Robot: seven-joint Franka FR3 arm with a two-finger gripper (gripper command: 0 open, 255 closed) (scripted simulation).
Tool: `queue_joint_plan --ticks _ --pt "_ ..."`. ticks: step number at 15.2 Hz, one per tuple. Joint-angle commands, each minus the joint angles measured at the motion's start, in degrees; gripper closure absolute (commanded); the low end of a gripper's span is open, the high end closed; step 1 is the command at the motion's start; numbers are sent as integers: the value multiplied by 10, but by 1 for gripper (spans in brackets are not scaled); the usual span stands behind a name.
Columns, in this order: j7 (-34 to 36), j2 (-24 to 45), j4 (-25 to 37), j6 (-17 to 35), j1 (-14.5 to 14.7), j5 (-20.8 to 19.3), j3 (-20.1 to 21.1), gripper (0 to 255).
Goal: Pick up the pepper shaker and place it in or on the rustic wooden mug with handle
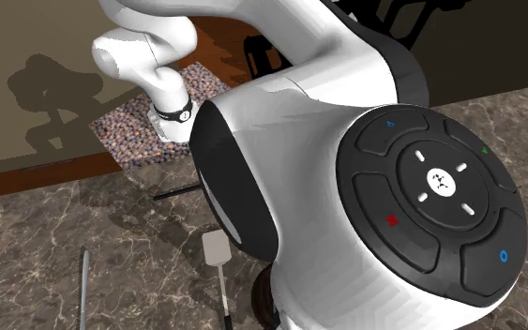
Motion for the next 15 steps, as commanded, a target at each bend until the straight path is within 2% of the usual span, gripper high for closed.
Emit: queue_joint_plan --ticks 1,6,10,15 --pt "0 0 0 0 0 0 0 0" --pt "0 0 -1 0 0 0 0 0" --pt "-2 0 72 -73 4 1 1 0" --pt "-2 0 72 -73 4 1 1 0"
